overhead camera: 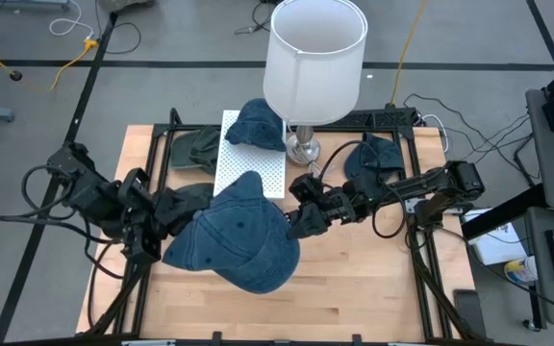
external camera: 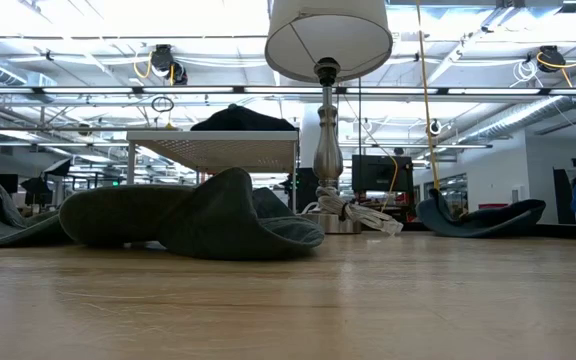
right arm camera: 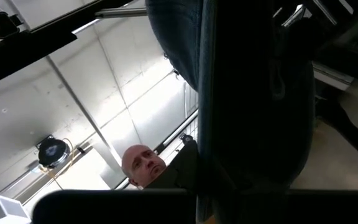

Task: Pick & Place hat
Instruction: Stack the bottom blue cap on the blue cap on the shelf

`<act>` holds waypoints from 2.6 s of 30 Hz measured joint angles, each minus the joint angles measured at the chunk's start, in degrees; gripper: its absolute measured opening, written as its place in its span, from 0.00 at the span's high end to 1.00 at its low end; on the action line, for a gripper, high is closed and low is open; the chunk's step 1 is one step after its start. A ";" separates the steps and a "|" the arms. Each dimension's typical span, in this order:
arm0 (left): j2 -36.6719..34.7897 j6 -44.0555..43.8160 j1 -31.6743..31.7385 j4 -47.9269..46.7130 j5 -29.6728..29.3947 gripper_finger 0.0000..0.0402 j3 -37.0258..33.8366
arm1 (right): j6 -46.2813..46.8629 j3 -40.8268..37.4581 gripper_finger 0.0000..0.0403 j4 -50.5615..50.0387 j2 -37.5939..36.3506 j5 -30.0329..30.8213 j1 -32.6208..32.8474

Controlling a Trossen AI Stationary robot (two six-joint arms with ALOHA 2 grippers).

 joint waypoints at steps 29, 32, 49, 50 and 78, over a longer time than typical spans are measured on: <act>-1.38 3.52 -2.38 6.81 -9.91 1.00 0.92 | -7.59 -0.06 0.20 -9.49 -0.54 7.61 -0.61; -1.42 4.75 -2.72 6.89 -11.22 1.00 2.20 | -6.65 -0.87 0.13 -11.91 -0.47 11.29 0.03; -1.57 9.28 1.06 6.68 -29.45 1.00 6.99 | -4.54 -9.14 0.07 -9.11 -0.97 16.43 4.61; -1.56 9.31 2.08 6.63 -29.48 1.00 6.99 | -4.54 -9.25 0.07 -8.33 -0.97 16.39 4.78; 0.34 -3.01 45.12 -18.78 -31.99 1.00 6.92 | 8.00 -9.27 0.07 15.01 -1.68 10.57 3.30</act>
